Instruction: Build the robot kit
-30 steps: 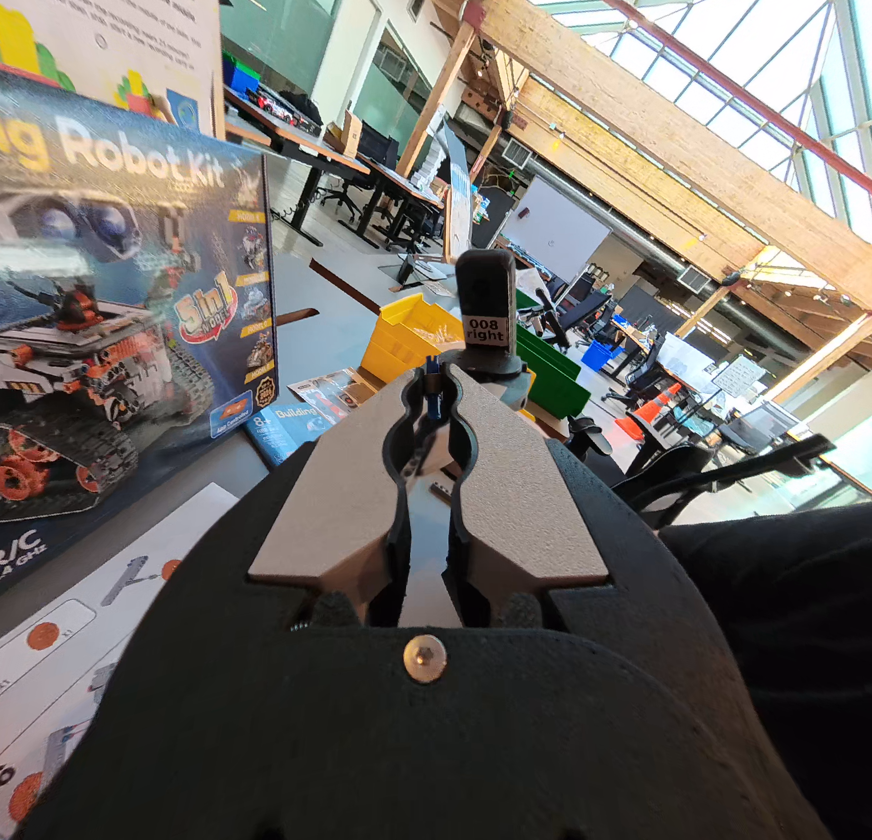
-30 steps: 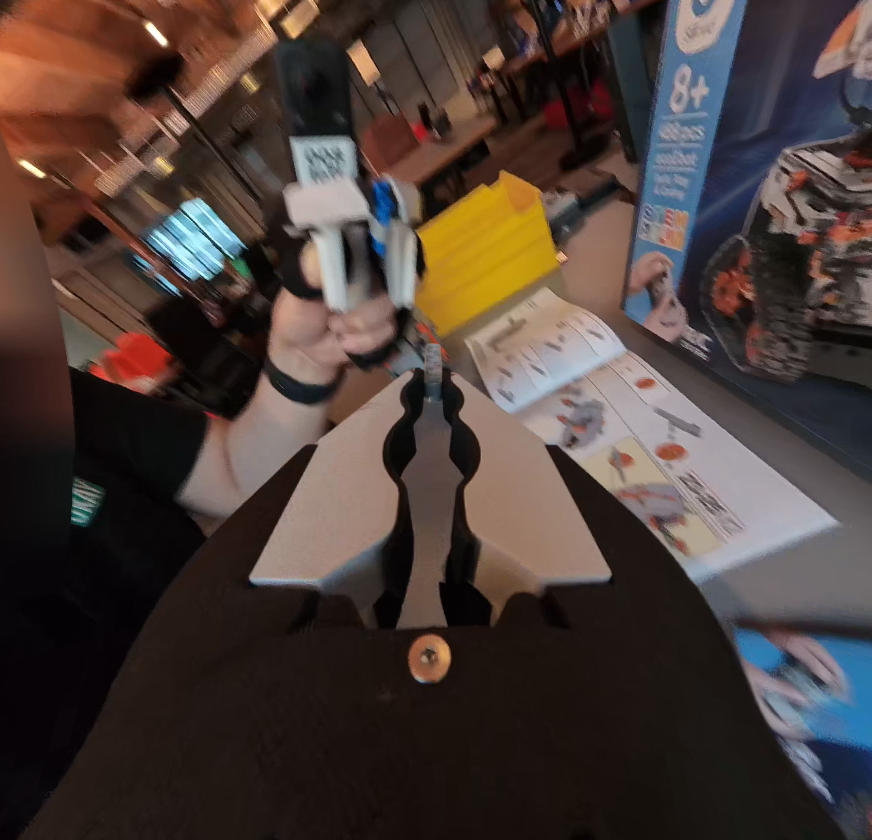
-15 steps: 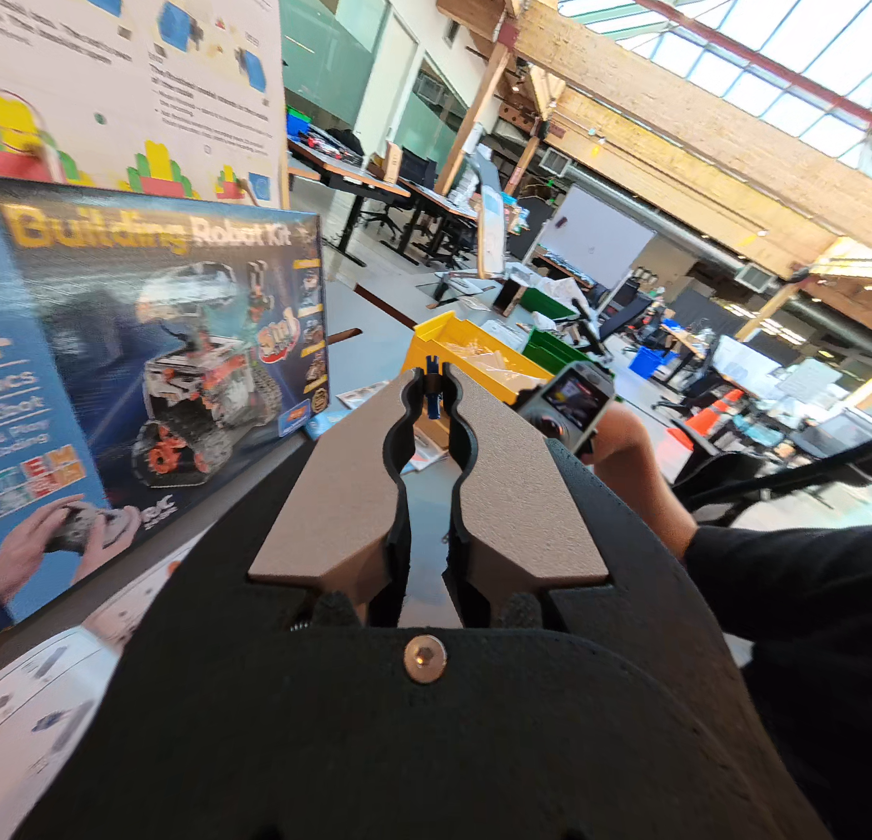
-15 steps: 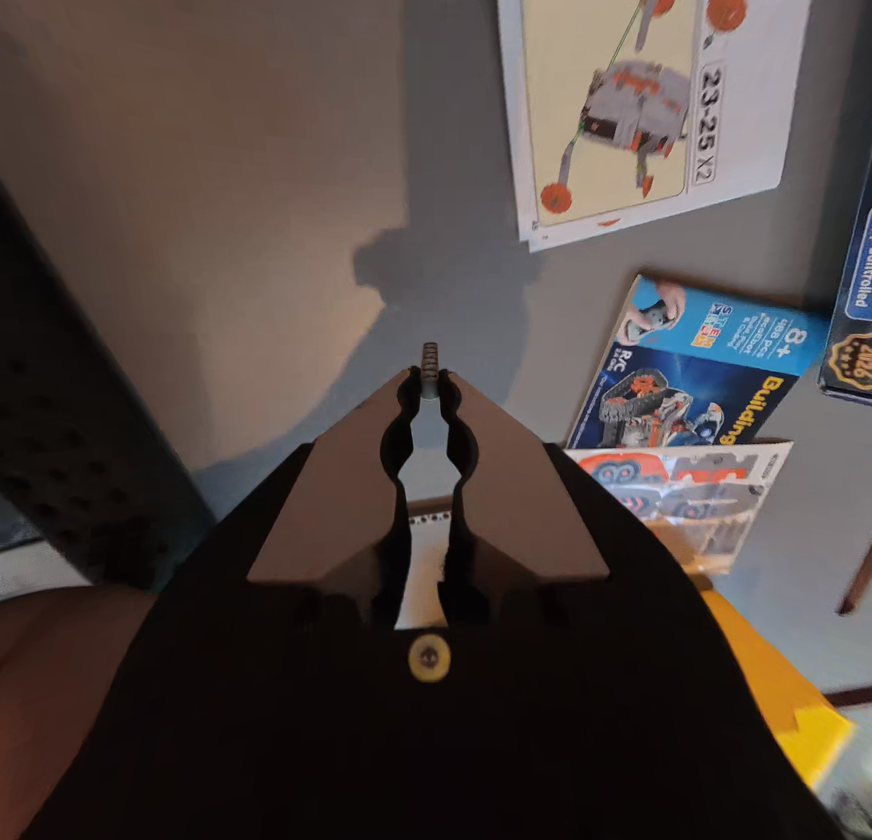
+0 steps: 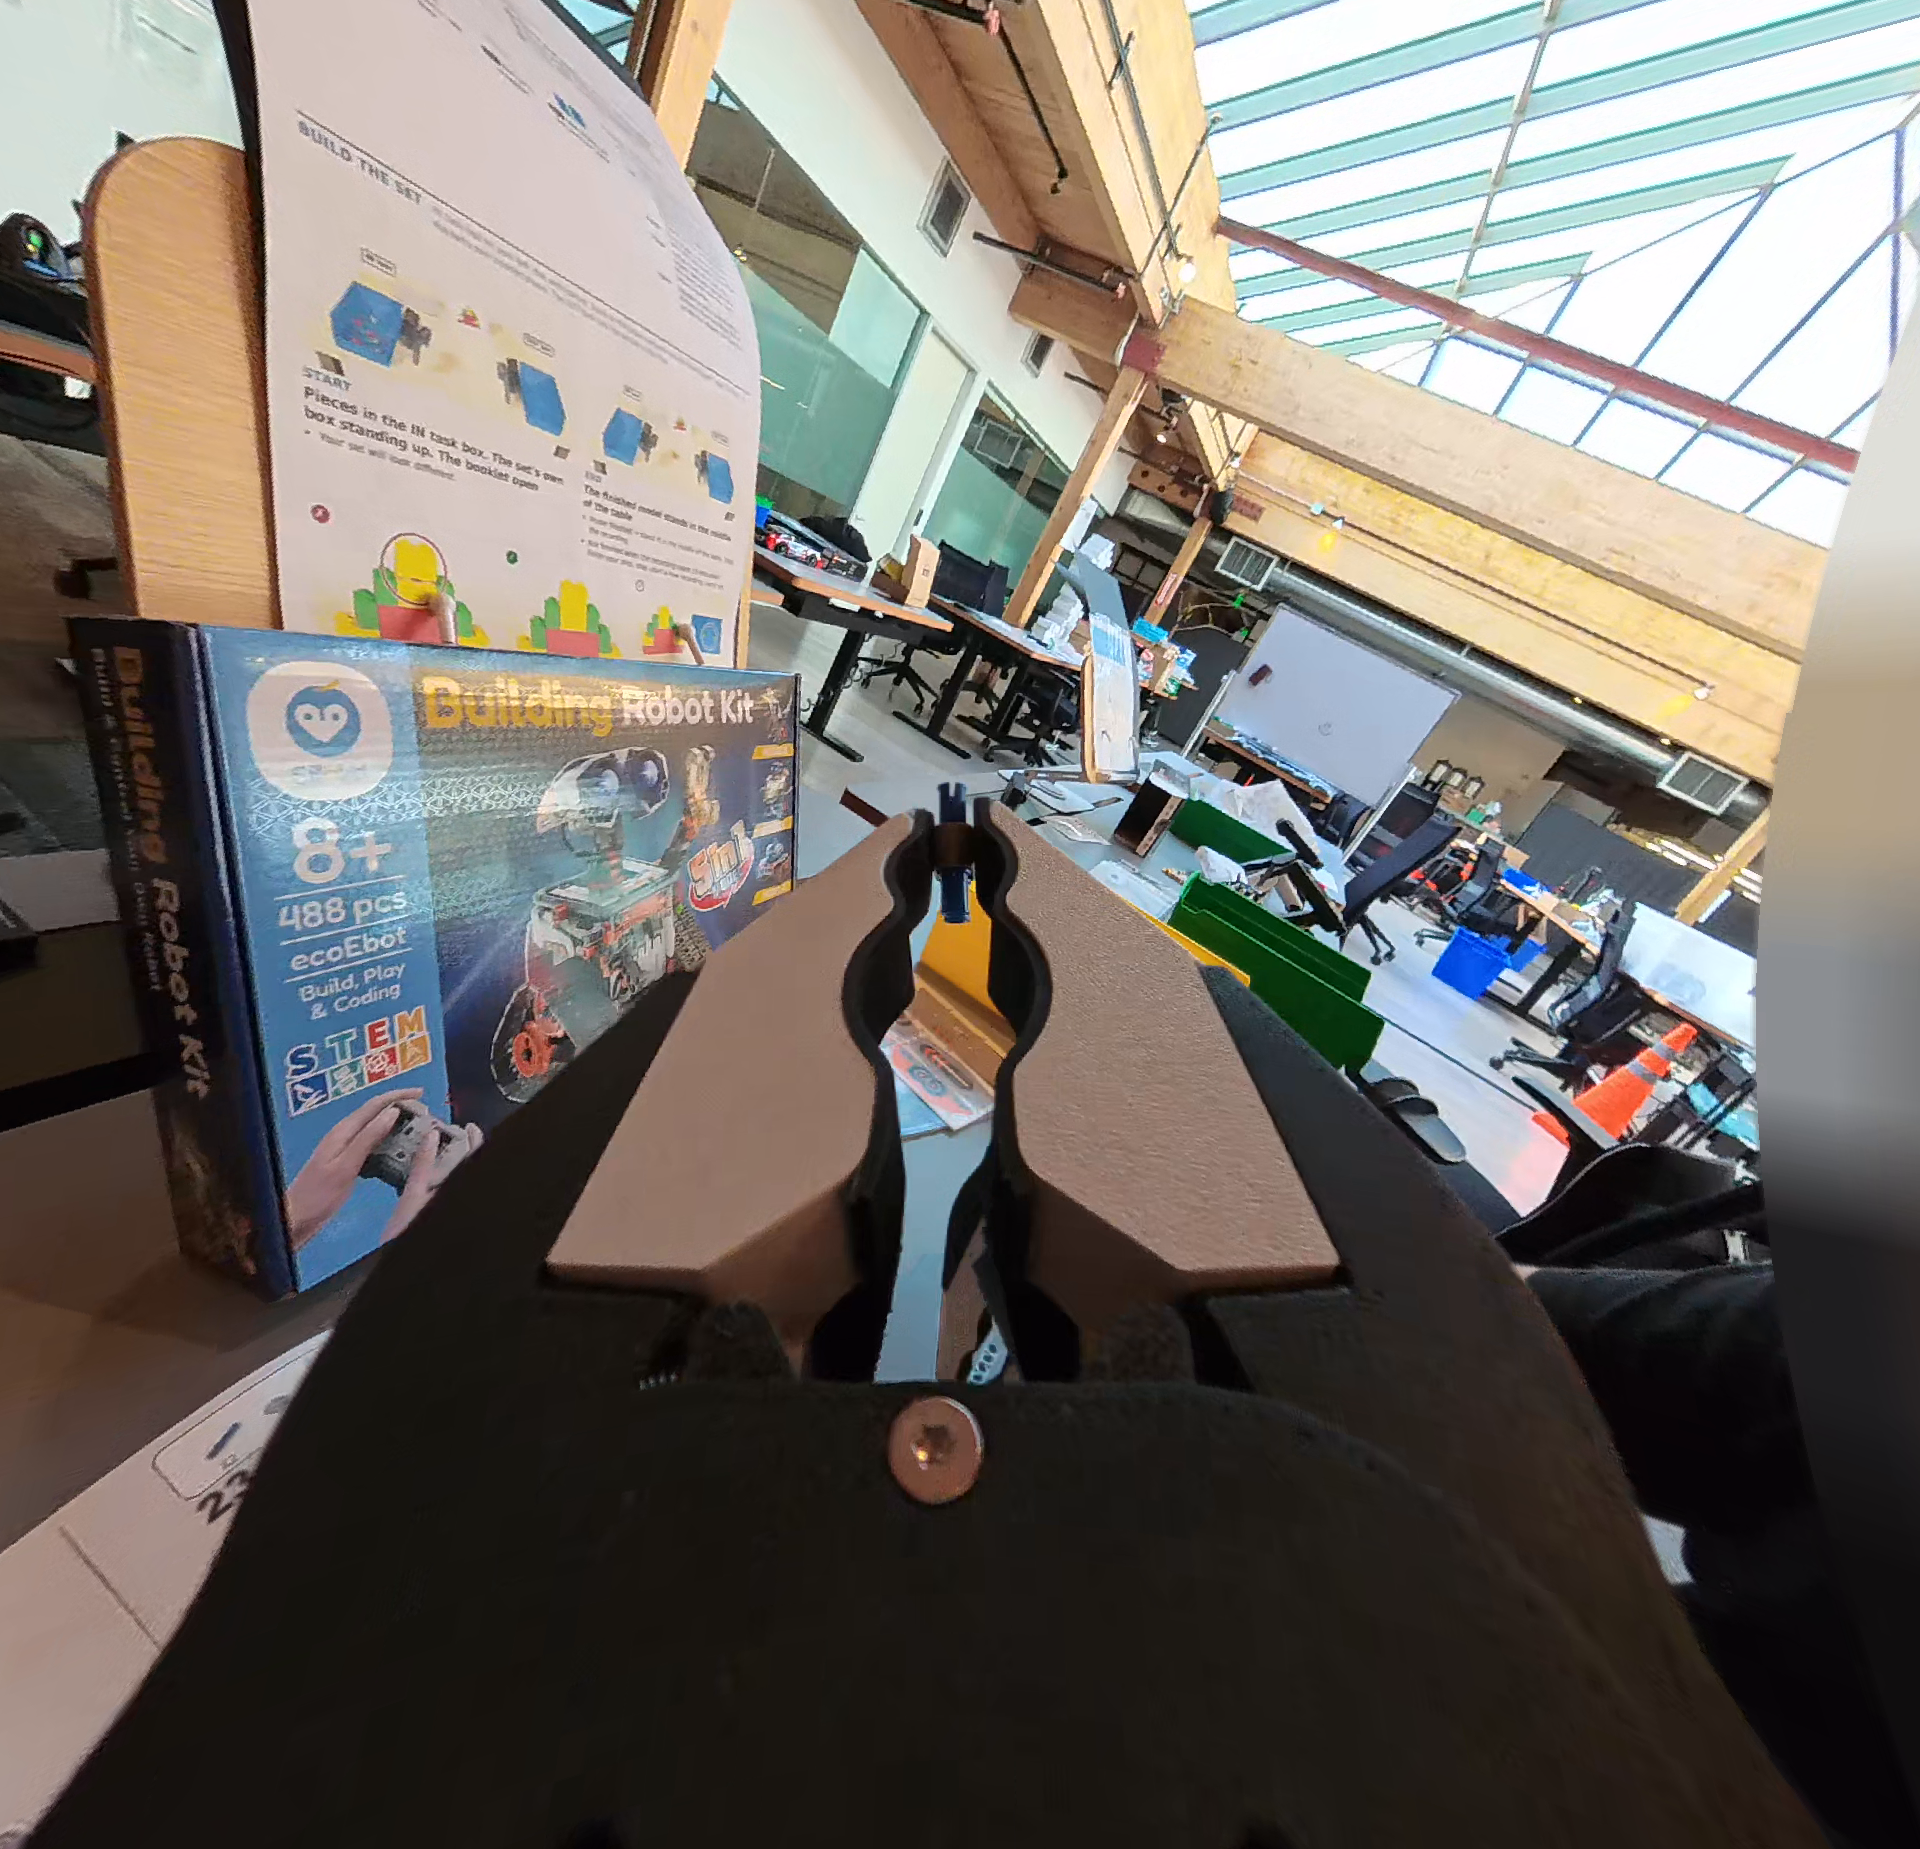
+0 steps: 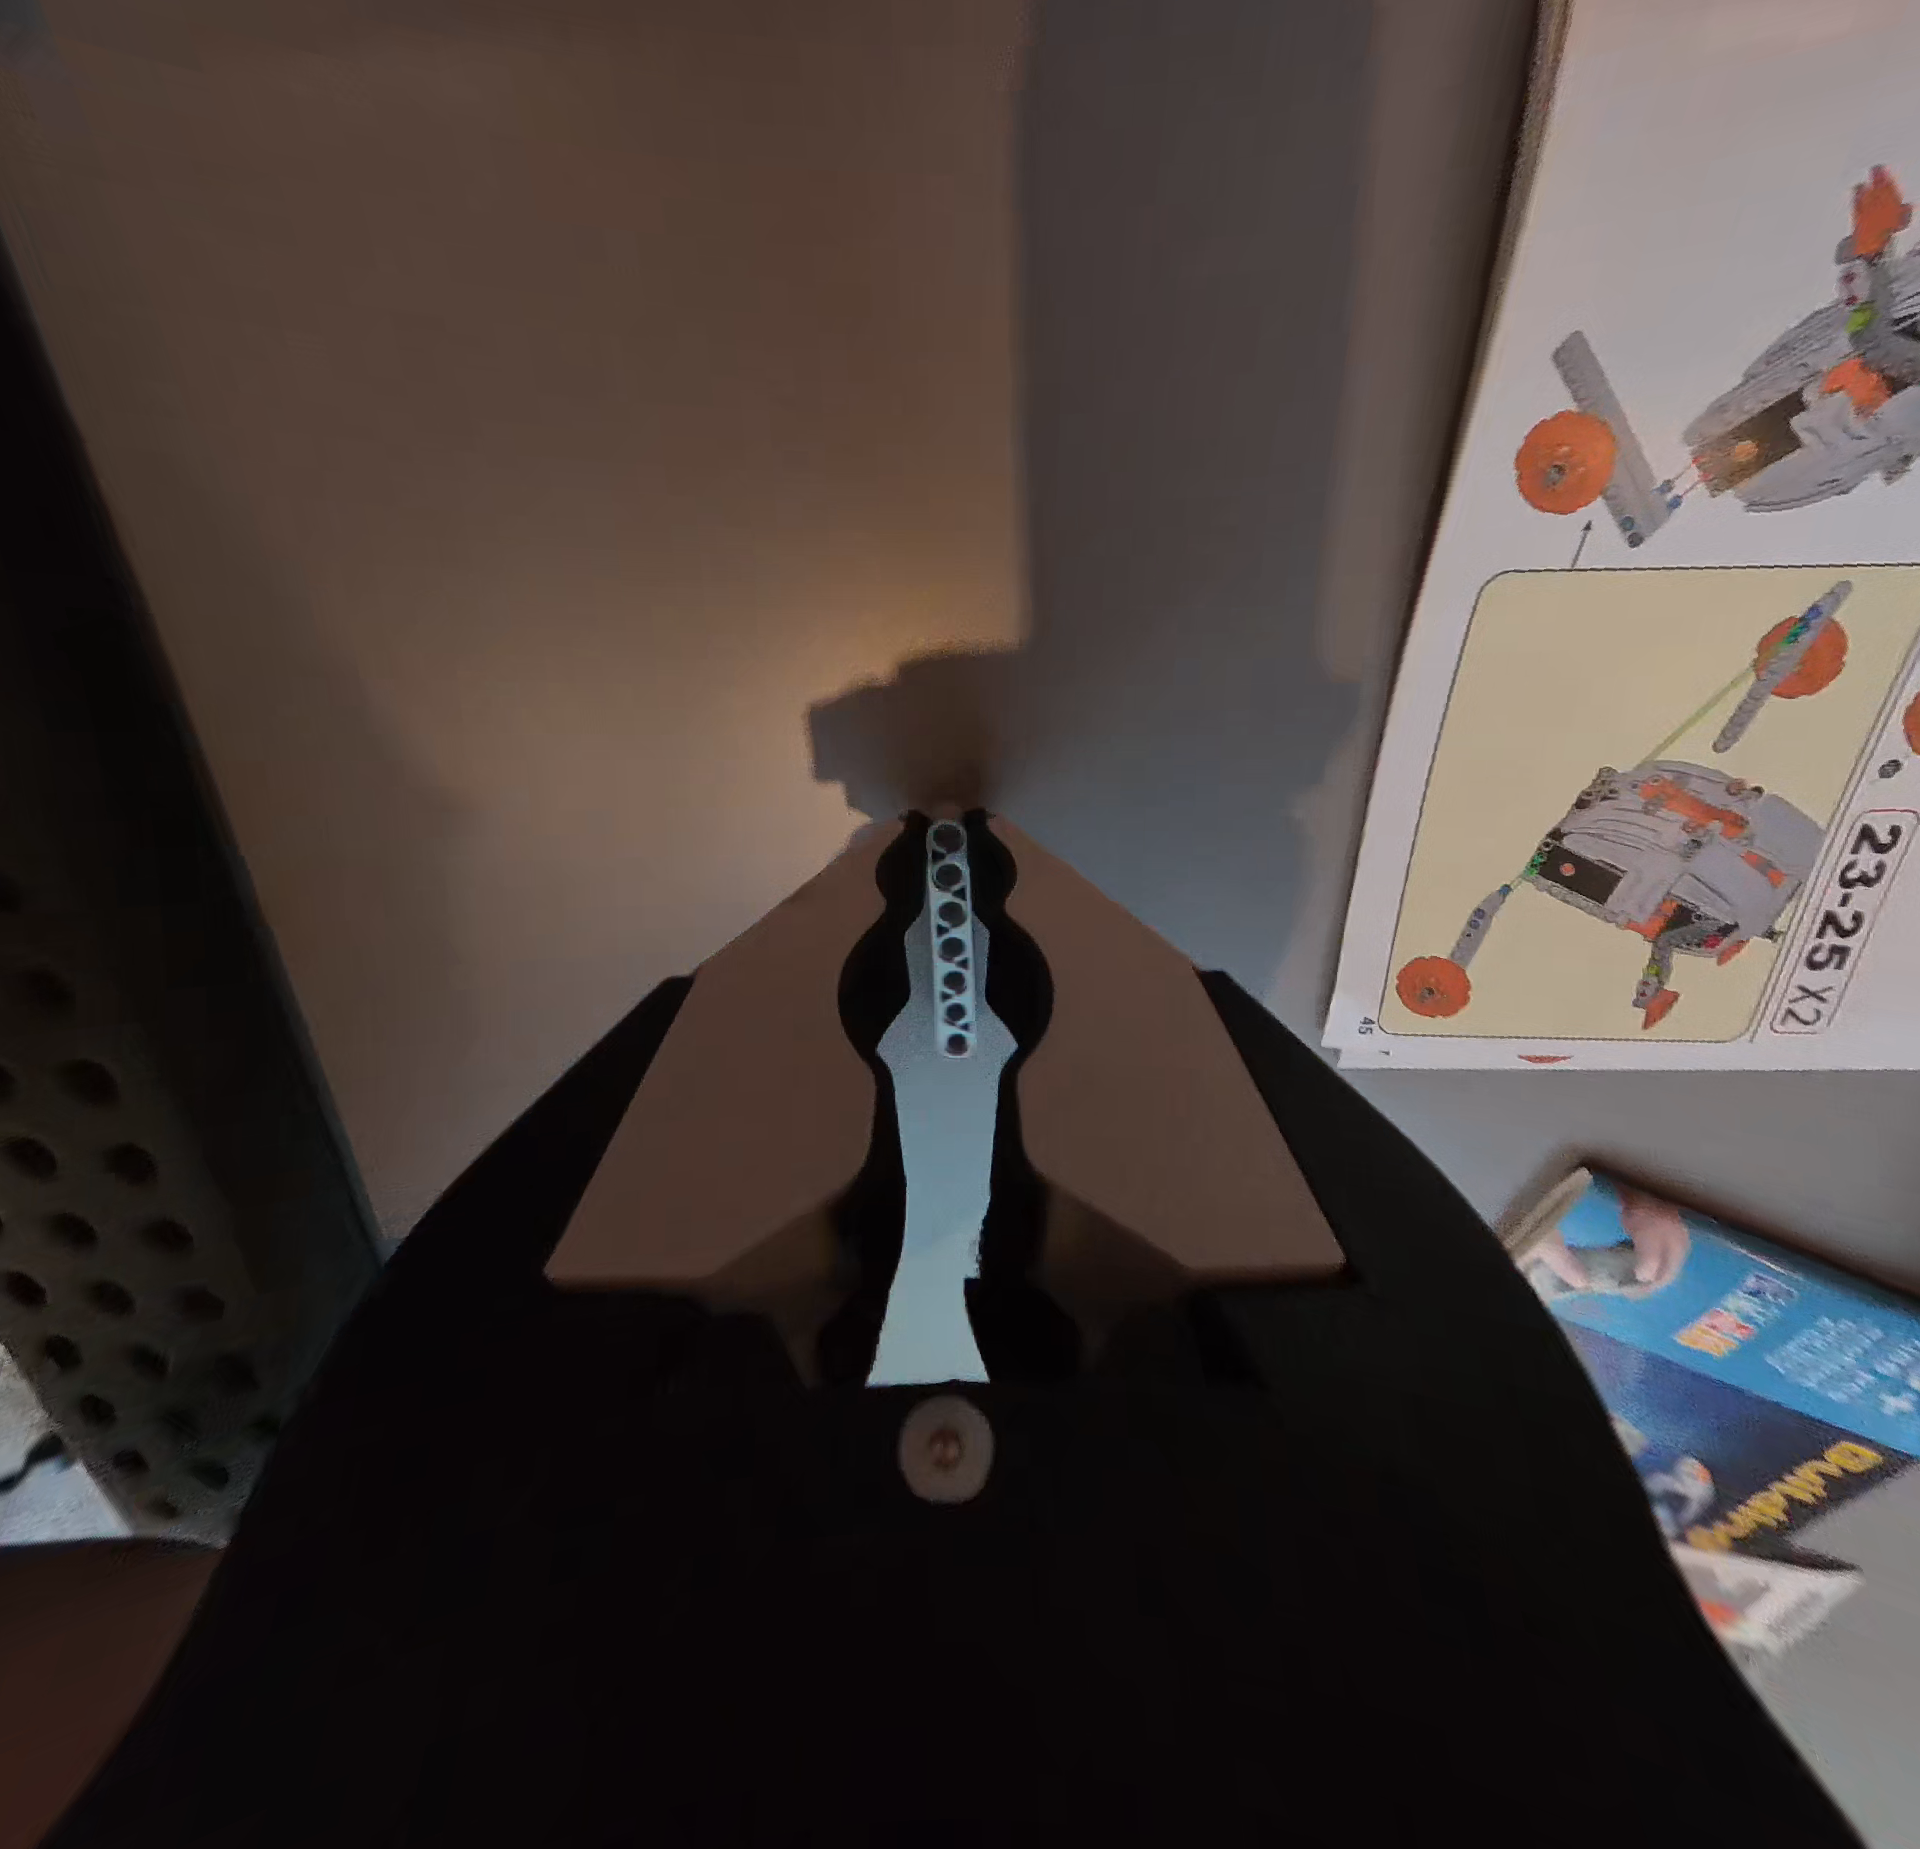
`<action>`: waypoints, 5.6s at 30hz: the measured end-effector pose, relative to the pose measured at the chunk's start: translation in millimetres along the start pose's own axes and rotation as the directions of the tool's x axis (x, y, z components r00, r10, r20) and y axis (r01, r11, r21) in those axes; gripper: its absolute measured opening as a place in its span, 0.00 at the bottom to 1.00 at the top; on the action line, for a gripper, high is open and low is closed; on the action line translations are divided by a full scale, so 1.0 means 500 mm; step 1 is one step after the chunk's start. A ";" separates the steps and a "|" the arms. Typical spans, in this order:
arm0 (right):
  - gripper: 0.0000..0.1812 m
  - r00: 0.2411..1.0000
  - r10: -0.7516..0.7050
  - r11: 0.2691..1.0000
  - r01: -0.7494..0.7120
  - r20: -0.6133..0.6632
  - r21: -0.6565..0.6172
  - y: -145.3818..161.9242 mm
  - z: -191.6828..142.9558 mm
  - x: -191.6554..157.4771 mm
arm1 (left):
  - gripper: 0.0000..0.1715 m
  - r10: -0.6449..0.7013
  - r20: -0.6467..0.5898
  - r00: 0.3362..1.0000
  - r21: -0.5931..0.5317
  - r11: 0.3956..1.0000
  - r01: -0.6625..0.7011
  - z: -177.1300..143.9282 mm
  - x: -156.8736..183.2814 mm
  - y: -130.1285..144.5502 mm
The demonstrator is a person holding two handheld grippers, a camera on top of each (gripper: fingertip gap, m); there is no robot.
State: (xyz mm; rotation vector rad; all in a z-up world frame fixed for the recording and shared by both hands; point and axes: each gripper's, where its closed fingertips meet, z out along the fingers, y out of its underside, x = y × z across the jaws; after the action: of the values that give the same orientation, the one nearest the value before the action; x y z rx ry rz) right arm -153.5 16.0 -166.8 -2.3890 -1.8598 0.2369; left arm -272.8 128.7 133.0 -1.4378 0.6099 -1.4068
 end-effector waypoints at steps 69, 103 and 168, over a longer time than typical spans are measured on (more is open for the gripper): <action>0.02 0.758 -0.187 -0.266 -0.652 0.625 0.710 -0.128 -0.467 0.171 | 0.03 -0.289 -0.213 0.933 -0.147 0.954 0.262 0.166 -0.011 0.148; 0.02 0.910 0.302 -0.189 -0.234 0.283 0.954 -0.171 -0.452 0.170 | 0.03 -0.215 -0.189 0.958 -0.086 0.976 0.202 0.204 0.004 0.157; 0.03 0.996 0.074 0.995 -0.070 -0.044 0.073 -0.073 0.010 0.046 | 0.03 0.042 0.210 0.977 0.078 0.995 -0.059 0.017 -0.063 -0.009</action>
State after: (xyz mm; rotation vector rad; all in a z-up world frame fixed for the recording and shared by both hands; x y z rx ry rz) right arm -183.6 46.9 -166.7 -2.3952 -1.7177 0.2465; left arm -272.2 160.4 124.4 -1.4697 0.4455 -1.2089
